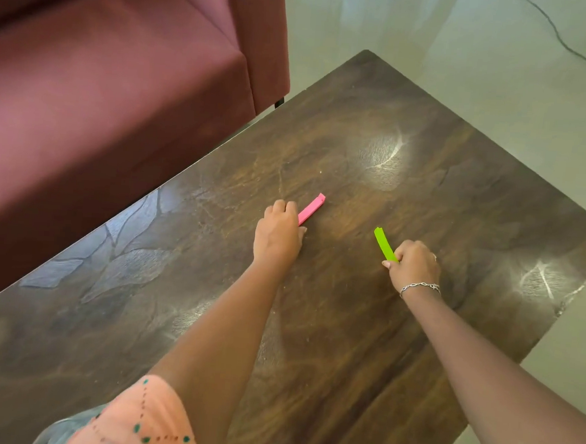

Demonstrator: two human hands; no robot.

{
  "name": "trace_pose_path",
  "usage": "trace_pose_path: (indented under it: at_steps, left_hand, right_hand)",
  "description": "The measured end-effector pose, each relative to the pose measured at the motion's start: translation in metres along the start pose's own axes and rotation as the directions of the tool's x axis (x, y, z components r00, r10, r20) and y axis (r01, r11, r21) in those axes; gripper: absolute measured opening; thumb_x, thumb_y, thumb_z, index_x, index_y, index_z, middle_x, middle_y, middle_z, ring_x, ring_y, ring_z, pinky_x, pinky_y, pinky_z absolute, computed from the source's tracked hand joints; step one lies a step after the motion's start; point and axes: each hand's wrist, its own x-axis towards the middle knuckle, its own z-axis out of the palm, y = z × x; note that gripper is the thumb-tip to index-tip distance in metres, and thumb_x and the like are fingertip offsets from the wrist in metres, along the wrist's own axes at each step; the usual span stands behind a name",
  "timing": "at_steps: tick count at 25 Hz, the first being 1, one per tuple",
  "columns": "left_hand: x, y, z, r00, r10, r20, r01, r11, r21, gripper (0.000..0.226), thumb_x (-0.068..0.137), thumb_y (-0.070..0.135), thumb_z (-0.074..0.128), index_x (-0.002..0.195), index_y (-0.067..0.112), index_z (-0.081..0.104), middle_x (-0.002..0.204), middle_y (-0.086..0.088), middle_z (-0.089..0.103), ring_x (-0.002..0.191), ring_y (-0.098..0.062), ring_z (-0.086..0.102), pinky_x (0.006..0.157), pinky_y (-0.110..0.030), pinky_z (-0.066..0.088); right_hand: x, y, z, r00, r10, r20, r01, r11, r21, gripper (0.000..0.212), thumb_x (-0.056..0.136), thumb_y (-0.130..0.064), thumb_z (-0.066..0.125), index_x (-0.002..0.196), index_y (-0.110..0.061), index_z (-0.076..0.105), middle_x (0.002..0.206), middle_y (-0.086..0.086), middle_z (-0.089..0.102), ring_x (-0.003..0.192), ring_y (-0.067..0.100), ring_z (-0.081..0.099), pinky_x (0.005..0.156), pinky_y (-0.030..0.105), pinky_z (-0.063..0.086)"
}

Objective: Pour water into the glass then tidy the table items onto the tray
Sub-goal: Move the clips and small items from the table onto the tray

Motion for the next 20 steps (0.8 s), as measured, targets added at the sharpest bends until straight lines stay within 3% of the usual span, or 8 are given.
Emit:
trace_pose_path:
  at_steps: [5, 8, 13, 16, 20]
  left_hand:
    - [0.013, 0.005, 0.012, 1.000, -0.006, 0.010, 0.005, 0.998, 0.056, 0.024, 0.092, 0.015, 0.052, 0.113, 0.004, 0.049, 0.116, -0.013, 0.053, 0.102, -0.029, 0.052, 0.076, -0.035, 0.043]
    - [0.003, 0.003, 0.007, 0.996, -0.083, -0.028, 0.081, 0.995, -0.059, 0.015, 0.091, 0.008, 0.049, 0.105, 0.002, 0.052, 0.109, -0.014, 0.056, 0.096, -0.031, 0.053, 0.072, -0.035, 0.042]
    - [-0.050, -0.021, -0.015, 0.983, -0.146, -0.108, 0.118, 0.966, -0.230, 0.015, 0.092, 0.016, 0.049, 0.097, 0.002, 0.054, 0.103, -0.012, 0.057, 0.091, -0.031, 0.054, 0.074, -0.039, 0.043]
    - [-0.088, -0.043, -0.035, 0.963, -0.228, -0.146, 0.168, 0.926, -0.339, 0.012, 0.090, 0.015, 0.052, 0.091, 0.004, 0.055, 0.099, -0.011, 0.058, 0.086, -0.030, 0.055, 0.072, -0.039, 0.043]
    - [-0.143, -0.080, -0.065, 0.911, -0.343, -0.231, 0.211, 0.867, -0.452, 0.008, 0.087, 0.014, 0.056, 0.086, 0.006, 0.057, 0.094, -0.007, 0.059, 0.079, -0.026, 0.055, 0.068, -0.036, 0.042]
  right_hand:
    - [-0.003, 0.000, 0.002, 1.000, -0.021, -0.014, 0.021, 1.000, 0.005, 0.014, 0.083, -0.009, 0.065, 0.090, 0.002, 0.060, 0.108, 0.019, 0.055, 0.101, 0.038, 0.051, 0.077, 0.035, 0.042]
    - [-0.003, -0.002, 0.003, 0.999, -0.029, -0.019, 0.029, 1.000, 0.002, 0.014, 0.082, -0.010, 0.065, 0.089, 0.001, 0.060, 0.108, 0.019, 0.055, 0.101, 0.038, 0.051, 0.079, 0.035, 0.042]
    - [0.000, -0.003, -0.003, 0.998, -0.059, 0.005, 0.059, 0.997, -0.042, 0.018, 0.079, -0.011, 0.069, 0.089, 0.003, 0.062, 0.104, 0.023, 0.059, 0.097, 0.040, 0.056, 0.080, 0.037, 0.043]
    - [-0.004, -0.008, -0.009, 0.996, -0.081, -0.027, 0.083, 0.994, 0.072, 0.018, 0.076, -0.008, 0.072, 0.084, 0.005, 0.063, 0.093, 0.027, 0.064, 0.085, 0.038, 0.058, 0.073, 0.036, 0.042]
    - [-0.045, -0.053, 0.002, 0.985, -0.140, -0.101, 0.162, 0.950, 0.267, 0.016, 0.073, -0.004, 0.074, 0.080, 0.007, 0.063, 0.073, 0.016, 0.058, 0.069, 0.025, 0.050, 0.063, 0.028, 0.035]
